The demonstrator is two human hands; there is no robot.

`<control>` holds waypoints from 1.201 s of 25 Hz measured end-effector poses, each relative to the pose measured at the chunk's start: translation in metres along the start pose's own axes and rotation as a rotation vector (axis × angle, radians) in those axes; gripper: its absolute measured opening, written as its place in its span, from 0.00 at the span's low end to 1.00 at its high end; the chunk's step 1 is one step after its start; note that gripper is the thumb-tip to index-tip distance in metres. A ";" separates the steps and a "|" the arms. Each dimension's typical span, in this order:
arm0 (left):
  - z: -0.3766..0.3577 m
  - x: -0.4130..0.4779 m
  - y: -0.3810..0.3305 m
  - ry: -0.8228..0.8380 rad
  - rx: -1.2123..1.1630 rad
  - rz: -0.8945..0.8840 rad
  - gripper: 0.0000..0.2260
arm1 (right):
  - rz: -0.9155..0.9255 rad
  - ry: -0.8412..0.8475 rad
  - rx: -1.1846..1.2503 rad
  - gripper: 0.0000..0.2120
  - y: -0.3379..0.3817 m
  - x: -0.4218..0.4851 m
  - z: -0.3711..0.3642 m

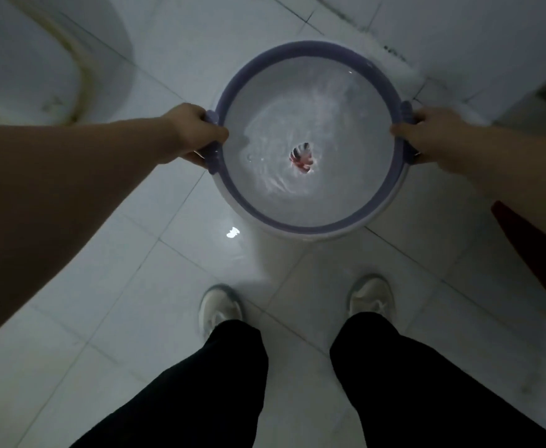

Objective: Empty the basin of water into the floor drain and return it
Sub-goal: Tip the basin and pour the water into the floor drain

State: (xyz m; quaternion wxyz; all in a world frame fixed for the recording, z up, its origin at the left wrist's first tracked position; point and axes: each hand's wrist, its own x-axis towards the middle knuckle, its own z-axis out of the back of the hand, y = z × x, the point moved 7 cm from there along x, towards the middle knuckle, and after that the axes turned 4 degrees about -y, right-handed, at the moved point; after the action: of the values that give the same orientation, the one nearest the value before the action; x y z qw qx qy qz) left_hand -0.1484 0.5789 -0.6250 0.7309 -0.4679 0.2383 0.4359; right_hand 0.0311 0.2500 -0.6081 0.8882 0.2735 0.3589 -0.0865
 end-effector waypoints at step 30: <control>-0.046 0.107 0.006 -0.122 0.136 -0.181 0.14 | 0.044 -0.019 -0.039 0.20 -0.033 0.103 -0.046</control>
State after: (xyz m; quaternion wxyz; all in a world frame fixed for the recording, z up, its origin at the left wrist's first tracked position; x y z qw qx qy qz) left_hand -0.0967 0.5833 -0.7288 0.8105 -0.4095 0.1793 0.3785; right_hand 0.0672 0.2517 -0.7198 0.8983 0.2634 0.3460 -0.0624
